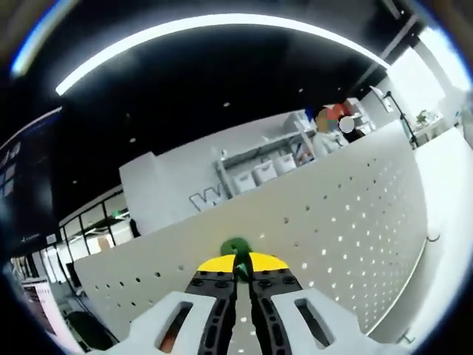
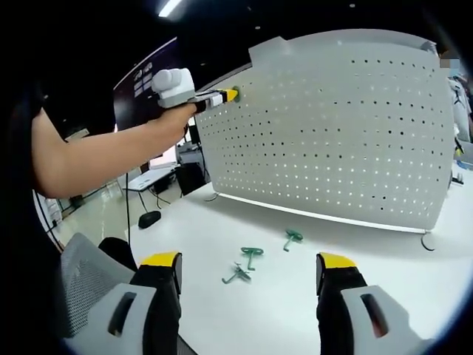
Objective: Insert the hook assembly into the mounting plate slot until the hook locks in place.
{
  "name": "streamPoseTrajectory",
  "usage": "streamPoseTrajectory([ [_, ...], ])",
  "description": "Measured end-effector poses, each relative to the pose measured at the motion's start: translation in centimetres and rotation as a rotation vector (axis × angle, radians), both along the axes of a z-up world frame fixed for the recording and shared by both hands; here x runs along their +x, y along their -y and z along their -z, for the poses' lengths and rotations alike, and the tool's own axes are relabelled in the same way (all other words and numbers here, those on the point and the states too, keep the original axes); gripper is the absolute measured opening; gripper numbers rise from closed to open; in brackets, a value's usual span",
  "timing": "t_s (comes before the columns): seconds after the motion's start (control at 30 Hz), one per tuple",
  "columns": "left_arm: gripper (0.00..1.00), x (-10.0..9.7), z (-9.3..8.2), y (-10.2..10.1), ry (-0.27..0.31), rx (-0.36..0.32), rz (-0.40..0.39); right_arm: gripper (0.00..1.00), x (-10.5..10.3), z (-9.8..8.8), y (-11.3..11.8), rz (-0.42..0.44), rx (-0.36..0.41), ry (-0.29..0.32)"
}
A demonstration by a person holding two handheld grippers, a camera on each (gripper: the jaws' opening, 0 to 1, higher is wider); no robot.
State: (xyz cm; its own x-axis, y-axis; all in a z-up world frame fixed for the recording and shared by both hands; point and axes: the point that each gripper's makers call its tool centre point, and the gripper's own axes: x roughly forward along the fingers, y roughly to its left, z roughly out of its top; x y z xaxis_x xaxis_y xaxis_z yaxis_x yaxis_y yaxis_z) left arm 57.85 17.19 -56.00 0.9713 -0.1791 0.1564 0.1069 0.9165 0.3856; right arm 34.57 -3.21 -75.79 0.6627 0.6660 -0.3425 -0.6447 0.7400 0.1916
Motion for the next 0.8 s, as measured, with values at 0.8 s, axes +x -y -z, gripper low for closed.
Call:
streamPoseTrajectory([
  [0.8, 0.05, 0.0, 1.6, -0.8, -0.047, 0.008, -0.024, 0.72, -0.1, 0.4, -0.3, -0.012, -0.008, -0.011],
])
